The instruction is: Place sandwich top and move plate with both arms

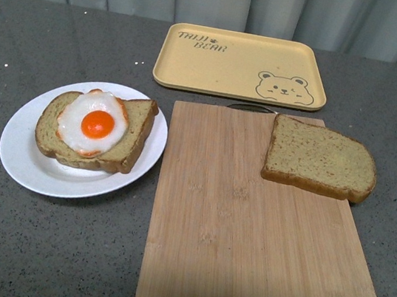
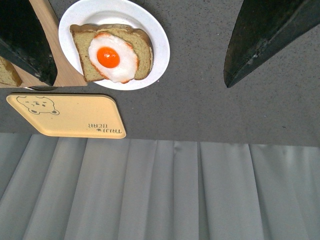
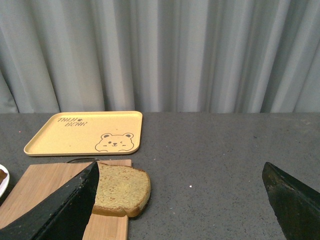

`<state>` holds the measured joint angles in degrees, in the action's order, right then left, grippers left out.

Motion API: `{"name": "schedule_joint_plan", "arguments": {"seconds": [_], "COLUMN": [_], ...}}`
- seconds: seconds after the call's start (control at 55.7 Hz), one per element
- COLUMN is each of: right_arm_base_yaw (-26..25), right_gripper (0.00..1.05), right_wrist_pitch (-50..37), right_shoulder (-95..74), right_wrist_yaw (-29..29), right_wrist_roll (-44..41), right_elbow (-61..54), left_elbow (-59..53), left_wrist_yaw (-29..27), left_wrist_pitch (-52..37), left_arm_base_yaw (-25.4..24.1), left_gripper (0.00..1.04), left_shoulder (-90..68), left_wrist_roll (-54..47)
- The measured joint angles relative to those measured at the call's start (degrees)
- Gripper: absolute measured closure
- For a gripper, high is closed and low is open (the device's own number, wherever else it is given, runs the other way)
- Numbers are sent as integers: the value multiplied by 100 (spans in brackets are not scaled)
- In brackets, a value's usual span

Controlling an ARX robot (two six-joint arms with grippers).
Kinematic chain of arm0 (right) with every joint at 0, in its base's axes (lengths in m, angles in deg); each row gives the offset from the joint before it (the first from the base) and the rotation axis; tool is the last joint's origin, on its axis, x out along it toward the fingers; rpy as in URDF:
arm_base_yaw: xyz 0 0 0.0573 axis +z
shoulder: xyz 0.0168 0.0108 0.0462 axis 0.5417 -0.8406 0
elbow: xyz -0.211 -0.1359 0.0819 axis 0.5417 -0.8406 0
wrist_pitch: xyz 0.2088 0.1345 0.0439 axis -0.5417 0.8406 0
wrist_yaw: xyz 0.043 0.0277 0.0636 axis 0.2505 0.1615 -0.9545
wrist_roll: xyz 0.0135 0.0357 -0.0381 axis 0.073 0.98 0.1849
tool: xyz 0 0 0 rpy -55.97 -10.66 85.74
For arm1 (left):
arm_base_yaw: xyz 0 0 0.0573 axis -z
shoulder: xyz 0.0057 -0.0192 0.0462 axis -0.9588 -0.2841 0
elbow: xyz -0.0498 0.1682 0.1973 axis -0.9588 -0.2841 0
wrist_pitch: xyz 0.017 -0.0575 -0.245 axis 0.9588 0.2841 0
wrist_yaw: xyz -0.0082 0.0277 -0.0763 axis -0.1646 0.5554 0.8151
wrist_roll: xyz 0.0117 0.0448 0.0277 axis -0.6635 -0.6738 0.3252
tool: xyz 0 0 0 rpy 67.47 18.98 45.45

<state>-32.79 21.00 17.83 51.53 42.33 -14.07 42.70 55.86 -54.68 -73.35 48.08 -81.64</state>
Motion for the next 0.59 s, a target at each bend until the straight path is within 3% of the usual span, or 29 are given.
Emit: {"name": "schedule_joint_plan", "arguments": {"seconds": [0.593], "right_arm_base_yaw": [0], "right_gripper": [9], "right_wrist_pitch": [0], "right_shoulder": [0], "right_wrist_yaw": [0], "right_wrist_roll": [0], "right_elbow": [0], "left_elbow": [0], "left_wrist_yaw": [0], "left_wrist_pitch": [0], "left_arm_base_yaw": [0], "left_gripper": [7], "left_shoulder": [0], "left_wrist_roll": [0]}}
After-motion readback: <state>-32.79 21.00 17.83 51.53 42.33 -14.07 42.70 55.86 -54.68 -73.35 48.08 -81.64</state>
